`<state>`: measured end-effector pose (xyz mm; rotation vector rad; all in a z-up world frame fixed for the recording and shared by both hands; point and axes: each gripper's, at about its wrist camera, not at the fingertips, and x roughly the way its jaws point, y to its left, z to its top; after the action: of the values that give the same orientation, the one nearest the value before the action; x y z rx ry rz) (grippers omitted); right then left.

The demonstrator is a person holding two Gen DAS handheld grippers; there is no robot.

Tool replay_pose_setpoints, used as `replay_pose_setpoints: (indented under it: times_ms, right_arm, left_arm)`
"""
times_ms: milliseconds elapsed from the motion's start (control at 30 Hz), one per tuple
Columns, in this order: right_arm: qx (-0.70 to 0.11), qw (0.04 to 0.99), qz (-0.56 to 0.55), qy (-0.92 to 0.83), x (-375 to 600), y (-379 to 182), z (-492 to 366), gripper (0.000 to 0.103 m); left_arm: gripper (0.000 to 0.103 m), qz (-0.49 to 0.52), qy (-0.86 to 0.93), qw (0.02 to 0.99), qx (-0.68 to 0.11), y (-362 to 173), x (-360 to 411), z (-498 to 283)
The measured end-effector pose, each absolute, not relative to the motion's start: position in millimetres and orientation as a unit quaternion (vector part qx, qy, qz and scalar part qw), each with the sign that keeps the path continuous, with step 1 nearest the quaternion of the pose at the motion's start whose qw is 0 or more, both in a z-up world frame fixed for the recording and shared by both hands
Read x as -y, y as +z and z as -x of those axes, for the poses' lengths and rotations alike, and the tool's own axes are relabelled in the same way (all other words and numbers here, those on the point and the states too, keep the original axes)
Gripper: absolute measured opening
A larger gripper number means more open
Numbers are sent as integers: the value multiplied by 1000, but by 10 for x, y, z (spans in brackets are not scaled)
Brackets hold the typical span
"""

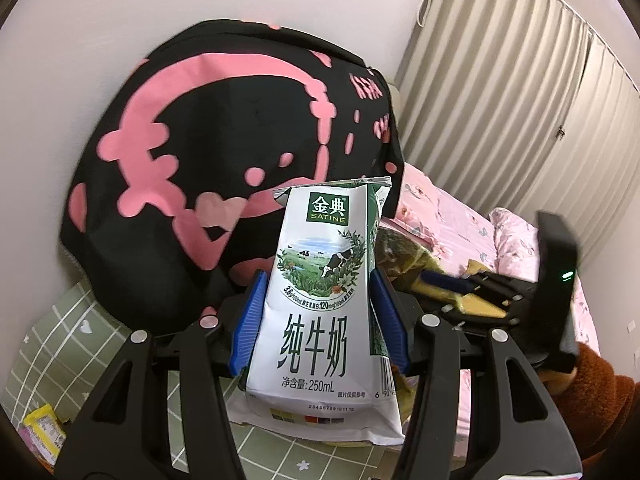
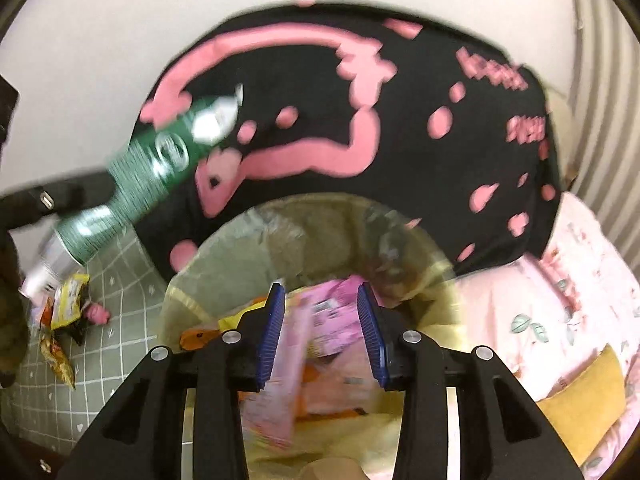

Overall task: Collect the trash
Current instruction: 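Carry the milk carton and pink wrapper over the yellow bag and open both grippers, then grasp the yellow snack bag with the right gripper while the left gripper returns to the pile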

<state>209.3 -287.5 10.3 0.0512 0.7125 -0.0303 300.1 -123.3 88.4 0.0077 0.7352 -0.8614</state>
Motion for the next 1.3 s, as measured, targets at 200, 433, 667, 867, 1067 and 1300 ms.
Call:
replay_pose_setpoints:
  times_ms: [200,433,667,867,1067,1300]
  right_arm:
    - [-313,945,-38,-88,3220,316,-1778,36]
    - [-309,936,-80,-145,3613,264,-1480,36]
    - [-320,929,-99,-160,3785,140,-1401,36]
    - [-319,931,-97,-150,3772,110,-1449,36]
    - [-312,938,-80,-125,3590,165,-1599,36]
    - [-298,952,-39,-58,3062,244,-1863,36]
  left_arm:
    - [50,-34,-454,811,-368,702,1614,-2928]
    - [50,-119,-446,783,-416,180,2211,-2888]
    - [49,-163,-409,769,-464,-198,2603,-3086]
    - [61,-120,-435,765,-459,-72,2444,-3032]
    - [62,-87,-435,793,-418,291,2057,-2843]
    - [62,-51,-341,873,-344,601,1202,-2741]
